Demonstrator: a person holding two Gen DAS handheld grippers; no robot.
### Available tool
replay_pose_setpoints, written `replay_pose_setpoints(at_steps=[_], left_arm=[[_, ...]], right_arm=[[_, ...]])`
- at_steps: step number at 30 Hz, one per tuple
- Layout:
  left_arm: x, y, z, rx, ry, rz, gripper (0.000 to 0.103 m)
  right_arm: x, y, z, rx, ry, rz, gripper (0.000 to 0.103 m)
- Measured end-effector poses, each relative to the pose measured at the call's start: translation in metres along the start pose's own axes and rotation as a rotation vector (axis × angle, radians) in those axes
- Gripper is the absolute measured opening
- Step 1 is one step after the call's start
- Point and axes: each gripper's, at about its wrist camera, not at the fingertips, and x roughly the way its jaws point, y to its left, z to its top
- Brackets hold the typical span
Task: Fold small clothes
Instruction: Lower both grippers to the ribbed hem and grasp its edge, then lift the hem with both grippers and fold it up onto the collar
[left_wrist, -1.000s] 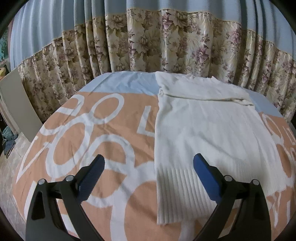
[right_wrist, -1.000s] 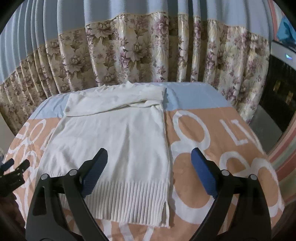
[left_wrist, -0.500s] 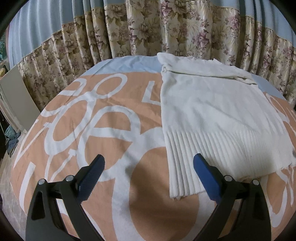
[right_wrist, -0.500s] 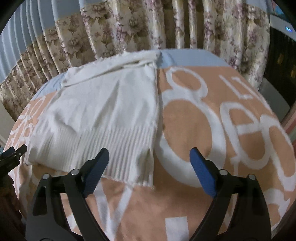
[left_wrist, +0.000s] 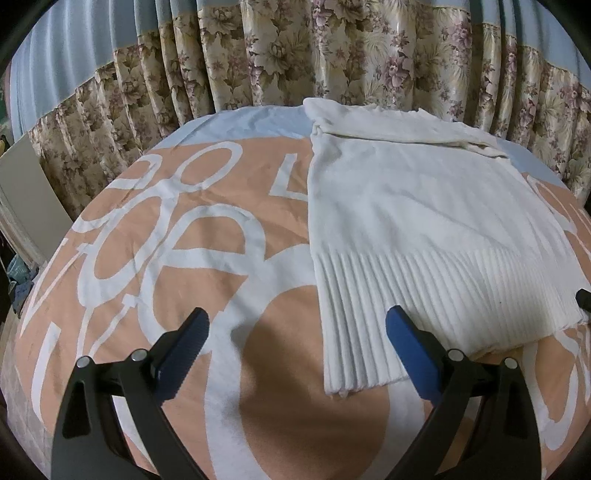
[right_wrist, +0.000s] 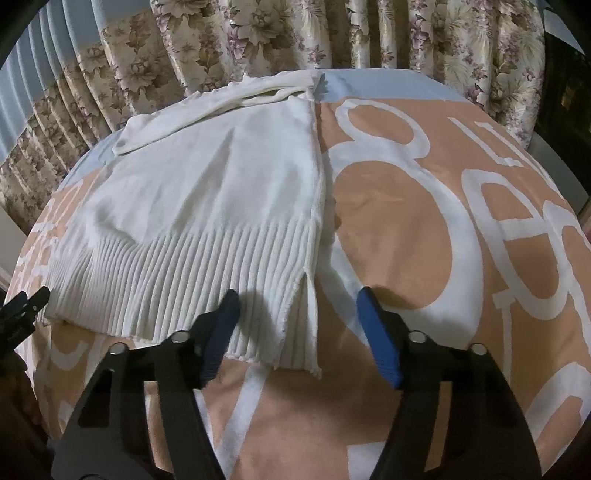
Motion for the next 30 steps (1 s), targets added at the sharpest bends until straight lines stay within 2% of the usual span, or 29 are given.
replay_pose_setpoints(at_steps=[3,6,11,14,18,23,25,26,27,30], left_arm=[[0.001,-0.001,0.000,0.006,0.001,0.004,0.097],[0.002,-0.003,0.000,0.016,0.004,0.008,0.097],[0.002,-0.003,-0.001,0.009,0.008,-0.003,0.097],[0.001,-0.003,-0.001,0.010,0.005,-0.010,0.097],[-0.001,-0.009,0.000,0.002,0.007,-0.068,0.097],[0.004,-0.016,0.000,0.015,0.037,-0.067,0.096],[0.007,-0.017,0.000,0.019,0.050,-0.084,0.085],[0.009,-0.018,0.000,0.021,0.062,-0.103,0.069],[0.010,-0.019,0.000,0.011,0.071,-0.133,0.059],[0.008,-0.025,0.001,0.009,0.063,-0.167,0.040]], right_arm=[[0.000,0.000,-0.001,-0.006,0.000,0.048,0.029],[-0.001,0.005,-0.002,-0.029,-0.003,0.058,0.021],[-0.001,0.009,-0.002,-0.037,-0.010,0.062,0.016],[-0.001,0.011,-0.003,-0.049,-0.018,0.050,0.016],[0.000,0.011,-0.002,-0.050,-0.016,0.047,0.017],[0.000,0.011,-0.003,-0.049,-0.016,0.048,0.018],[0.000,0.011,-0.003,-0.049,-0.016,0.048,0.018],[0.000,0.011,-0.003,-0.049,-0.016,0.048,0.019],[0.000,0.011,-0.003,-0.048,-0.016,0.049,0.019],[0.000,0.012,-0.003,-0.047,-0.017,0.049,0.019]])
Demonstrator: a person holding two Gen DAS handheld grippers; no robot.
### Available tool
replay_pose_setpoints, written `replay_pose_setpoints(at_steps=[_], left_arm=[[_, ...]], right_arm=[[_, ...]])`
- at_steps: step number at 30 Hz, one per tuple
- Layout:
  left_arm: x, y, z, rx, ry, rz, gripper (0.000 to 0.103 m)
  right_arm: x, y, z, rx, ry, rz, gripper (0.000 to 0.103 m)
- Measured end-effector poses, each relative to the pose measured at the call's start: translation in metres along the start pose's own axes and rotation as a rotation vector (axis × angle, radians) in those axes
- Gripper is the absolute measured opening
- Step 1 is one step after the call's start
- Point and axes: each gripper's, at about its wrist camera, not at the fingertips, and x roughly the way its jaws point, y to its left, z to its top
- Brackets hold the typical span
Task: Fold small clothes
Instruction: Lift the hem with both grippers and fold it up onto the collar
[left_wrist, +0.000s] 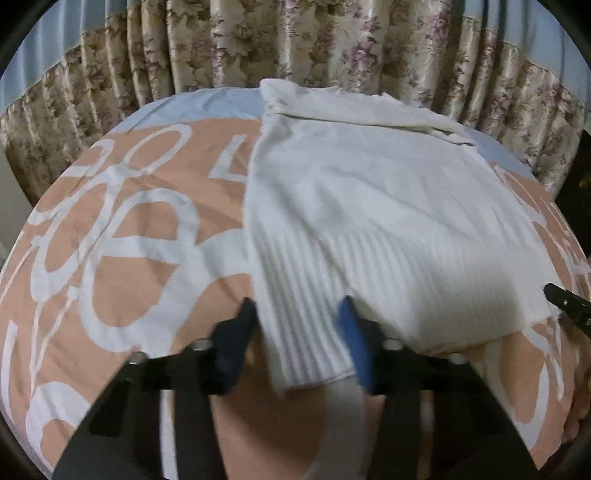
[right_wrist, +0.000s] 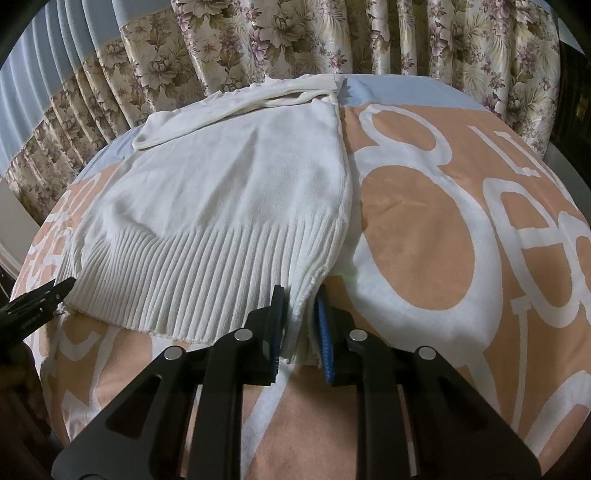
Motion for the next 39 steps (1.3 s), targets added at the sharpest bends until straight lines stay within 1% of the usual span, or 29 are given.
replay_pose_setpoints(at_steps=[2,4,5,6,9,10,13,16,21,32,39], left_arm=[[0.000,0.002,0.000,-0.029,-0.004,-0.016,0.035],[-0.001,0.005,0.001,-0.049,-0.008,-0.034,0.024],[-0.002,0.007,0.001,-0.062,-0.010,-0.048,0.014],[-0.003,0.009,0.001,-0.073,-0.008,-0.063,0.014],[-0.004,0.007,0.001,-0.064,-0.009,-0.064,0.011],[-0.005,0.007,0.002,-0.061,-0.010,-0.064,0.010],[-0.007,0.005,0.002,-0.041,-0.007,-0.049,0.009],[-0.010,0.001,0.001,-0.005,0.004,0.006,0.009],[-0.016,0.000,0.001,0.010,0.016,0.046,0.009],[-0.044,-0.001,0.004,0.031,-0.020,0.056,0.008],[-0.066,-0.001,-0.009,0.040,-0.037,0.062,0.008]], right_arm=[[0.000,0.000,0.000,0.000,0.000,0.001,0.019],[0.000,0.000,0.000,0.000,0.000,0.001,0.019],[0.000,0.000,0.000,0.001,0.000,0.003,0.019],[0.000,0.000,0.000,0.002,0.000,0.004,0.019],[0.000,0.000,0.000,0.002,-0.003,0.010,0.019],[0.000,0.000,0.000,0.003,-0.003,0.011,0.019],[-0.002,0.001,-0.001,0.007,-0.005,0.024,0.015],[-0.005,0.003,0.000,0.001,-0.009,0.028,0.011],[-0.014,0.007,0.001,-0.005,-0.018,0.027,0.010],[-0.050,0.012,0.005,-0.011,-0.076,0.039,0.009],[-0.073,0.014,-0.005,-0.022,-0.102,0.046,0.009]])
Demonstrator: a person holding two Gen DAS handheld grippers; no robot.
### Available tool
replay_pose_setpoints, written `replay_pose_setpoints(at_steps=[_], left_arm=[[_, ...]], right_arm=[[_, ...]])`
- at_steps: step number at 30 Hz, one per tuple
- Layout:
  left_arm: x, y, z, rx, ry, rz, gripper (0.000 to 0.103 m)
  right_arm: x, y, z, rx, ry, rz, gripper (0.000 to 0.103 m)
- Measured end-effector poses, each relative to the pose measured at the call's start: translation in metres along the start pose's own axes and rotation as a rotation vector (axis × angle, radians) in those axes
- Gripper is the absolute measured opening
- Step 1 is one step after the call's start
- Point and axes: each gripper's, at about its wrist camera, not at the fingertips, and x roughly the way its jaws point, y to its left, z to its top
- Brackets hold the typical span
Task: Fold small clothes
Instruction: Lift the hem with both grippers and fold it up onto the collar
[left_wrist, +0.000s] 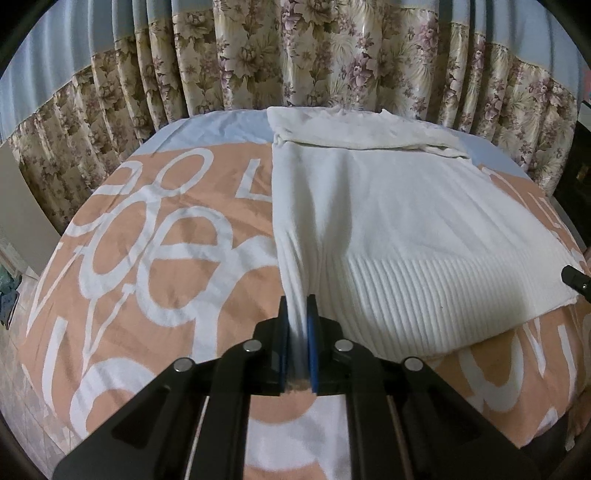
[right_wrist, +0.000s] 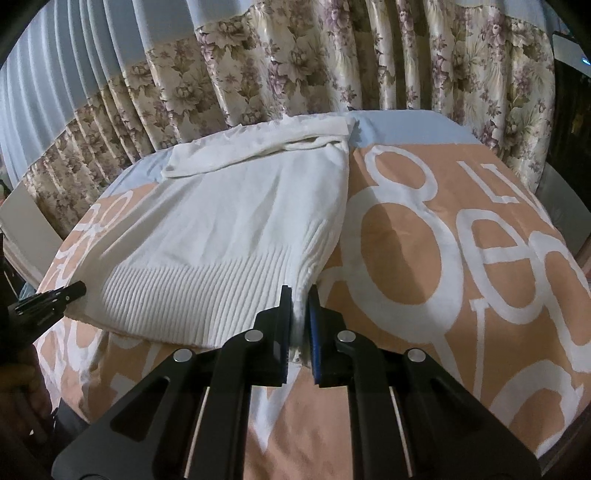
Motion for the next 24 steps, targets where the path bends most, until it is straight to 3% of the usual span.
replay_pose_setpoints(at_steps=[14,24], left_arm=[[-0.057,0.008,-0.030,-0.021,-0.035,-0.025,0.008],[-0.045,0.005,0.021,-0.043,-0.084,-0.010,0.008]], right_arm=[[-0.060,0.017,-0.025,-0.016,-0.033,0.008,0.009],[-0.044,0.014,0.015,-0.006,-0.050,0.007,0.009]])
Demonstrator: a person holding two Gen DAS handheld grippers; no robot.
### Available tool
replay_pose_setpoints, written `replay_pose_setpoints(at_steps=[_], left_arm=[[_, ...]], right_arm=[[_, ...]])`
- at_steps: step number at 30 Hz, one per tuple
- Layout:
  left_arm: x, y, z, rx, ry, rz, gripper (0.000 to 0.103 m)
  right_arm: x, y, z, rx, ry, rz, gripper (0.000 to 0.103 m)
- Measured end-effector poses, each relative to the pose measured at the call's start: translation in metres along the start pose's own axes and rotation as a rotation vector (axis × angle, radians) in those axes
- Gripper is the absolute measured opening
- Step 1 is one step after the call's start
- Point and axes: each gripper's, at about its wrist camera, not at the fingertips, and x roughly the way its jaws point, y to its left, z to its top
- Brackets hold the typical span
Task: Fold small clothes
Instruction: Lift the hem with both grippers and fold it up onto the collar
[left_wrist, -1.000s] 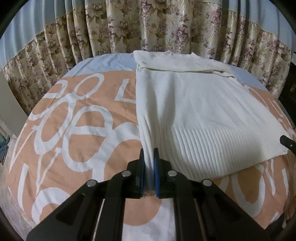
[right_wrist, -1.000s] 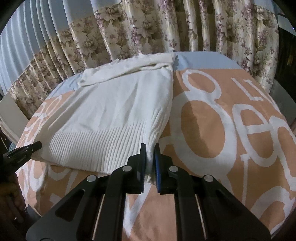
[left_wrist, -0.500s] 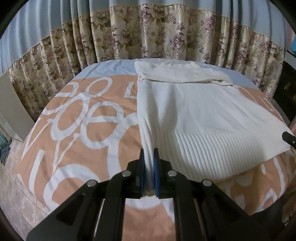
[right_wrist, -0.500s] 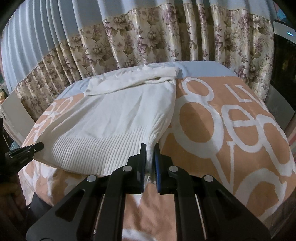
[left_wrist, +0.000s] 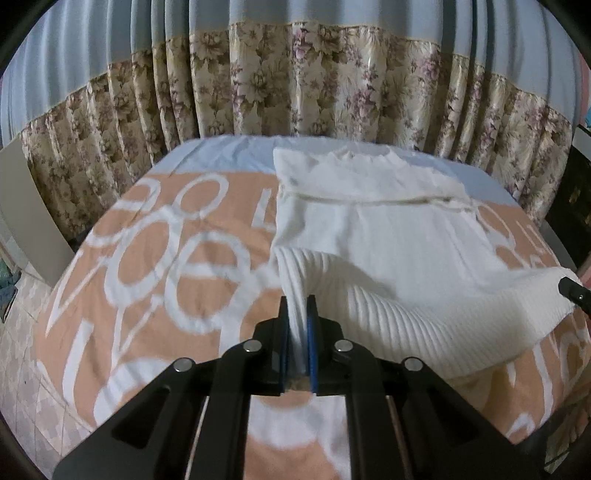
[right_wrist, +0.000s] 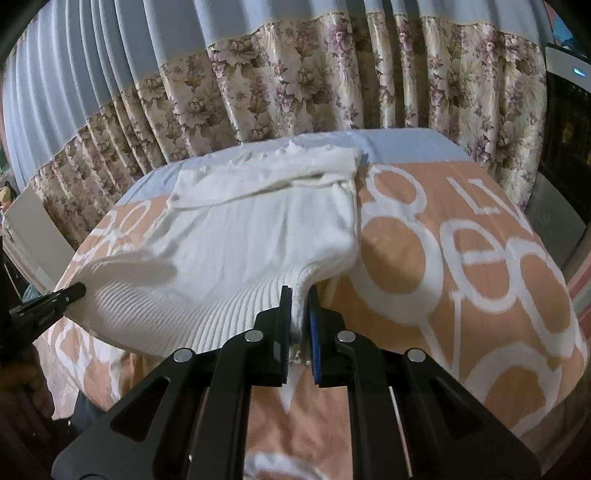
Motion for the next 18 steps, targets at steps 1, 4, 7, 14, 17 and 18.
replay_pose_setpoints(at_steps=[1,4,7,14,17,18], left_arm=[[0.004,-0.001,0.009,-0.001,-0.004,-0.001,0.008],[0.018,-0.004,0.033,-0.004,-0.016,0.000,0.008],[0.034,-0.006,0.056,-0.007,-0.030,0.006,0.008],[0.073,-0.011,0.101,0.001,-0.051,0.023,0.008],[0.089,-0.015,0.115,0.009,-0.053,0.033,0.008],[0.096,-0.016,0.120,0.013,-0.053,0.038,0.008]], right_arm=[[0.004,-0.001,0.008,-0.002,-0.003,-0.002,0.009],[0.018,-0.004,0.032,0.001,-0.016,-0.002,0.009],[0.033,-0.007,0.053,-0.004,-0.020,-0.011,0.009],[0.075,-0.013,0.099,-0.024,-0.027,-0.031,0.009],[0.091,-0.016,0.114,-0.031,-0.033,-0.052,0.009],[0.096,-0.015,0.119,-0.037,-0.036,-0.060,0.009]])
